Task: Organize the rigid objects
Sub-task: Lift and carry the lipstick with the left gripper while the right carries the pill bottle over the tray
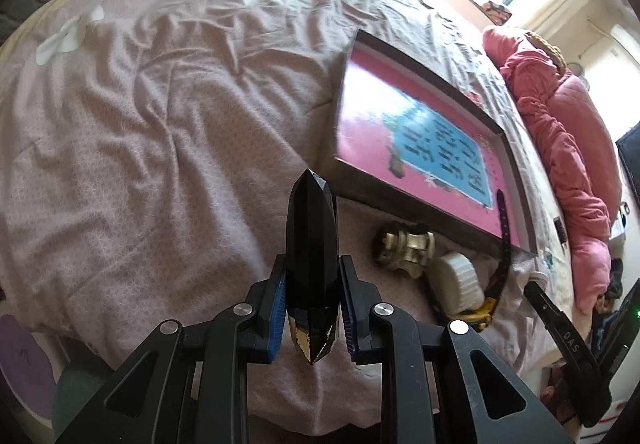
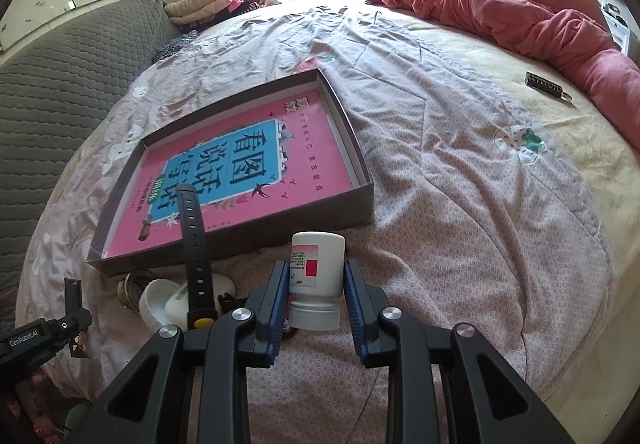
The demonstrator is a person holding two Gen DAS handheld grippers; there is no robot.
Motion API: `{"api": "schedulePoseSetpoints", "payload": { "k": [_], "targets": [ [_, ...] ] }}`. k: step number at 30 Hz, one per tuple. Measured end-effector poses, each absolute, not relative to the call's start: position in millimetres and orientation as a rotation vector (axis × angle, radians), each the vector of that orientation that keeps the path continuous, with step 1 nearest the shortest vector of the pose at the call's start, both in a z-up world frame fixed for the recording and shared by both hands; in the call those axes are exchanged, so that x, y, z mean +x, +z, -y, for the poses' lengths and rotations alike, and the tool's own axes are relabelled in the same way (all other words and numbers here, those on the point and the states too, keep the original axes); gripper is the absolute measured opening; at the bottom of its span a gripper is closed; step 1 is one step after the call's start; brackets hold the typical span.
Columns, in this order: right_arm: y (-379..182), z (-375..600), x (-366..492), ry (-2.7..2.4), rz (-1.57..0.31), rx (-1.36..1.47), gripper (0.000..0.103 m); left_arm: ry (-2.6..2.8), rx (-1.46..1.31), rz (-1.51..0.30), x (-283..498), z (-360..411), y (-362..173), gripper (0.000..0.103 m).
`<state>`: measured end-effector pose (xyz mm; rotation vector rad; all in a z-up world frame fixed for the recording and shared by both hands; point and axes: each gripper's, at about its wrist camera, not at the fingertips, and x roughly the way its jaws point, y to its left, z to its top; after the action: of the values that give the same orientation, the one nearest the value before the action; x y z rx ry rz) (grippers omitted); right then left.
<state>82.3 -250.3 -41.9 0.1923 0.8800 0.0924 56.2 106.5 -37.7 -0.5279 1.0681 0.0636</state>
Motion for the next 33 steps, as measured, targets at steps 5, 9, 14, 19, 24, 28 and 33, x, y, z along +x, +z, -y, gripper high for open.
{"api": "schedulePoseSetpoints", "payload": {
  "k": [5, 9, 14, 19, 24, 28, 33],
  "targets": [
    [-35, 252, 76, 0.099, -0.864, 0.188, 0.028, 0.036, -0.507, -1.057, 57, -91, -28, 0.024],
    [-30, 253, 72, 0.105, -0.851, 0.188, 0.028, 0.013, -0.484, -1.045, 57, -80, -20, 0.024],
    [-22, 254, 69, 0.121, -0.827, 0.192, 0.028, -0.005, -0.458, -1.025, 57, -70, -7, 0.024],
    [-12, 251, 68, 0.138, -0.802, 0.183, 0.028, -0.021, -0.439, -1.004, 65, -65, 7, 0.024],
    [-4, 249, 68, 0.148, -0.785, 0.177, 0.028, -0.038, -0.423, -0.992, 71, -59, 15, 0.024],
    [2, 248, 71, 0.156, -0.773, 0.169, 0.028, -0.046, -0.412, -0.986, 77, -56, 19, 0.024],
    [11, 245, 79, 0.164, -0.759, 0.147, 0.028, -0.046, -0.398, -0.981, 85, -55, 21, 0.024]
  ]
}}
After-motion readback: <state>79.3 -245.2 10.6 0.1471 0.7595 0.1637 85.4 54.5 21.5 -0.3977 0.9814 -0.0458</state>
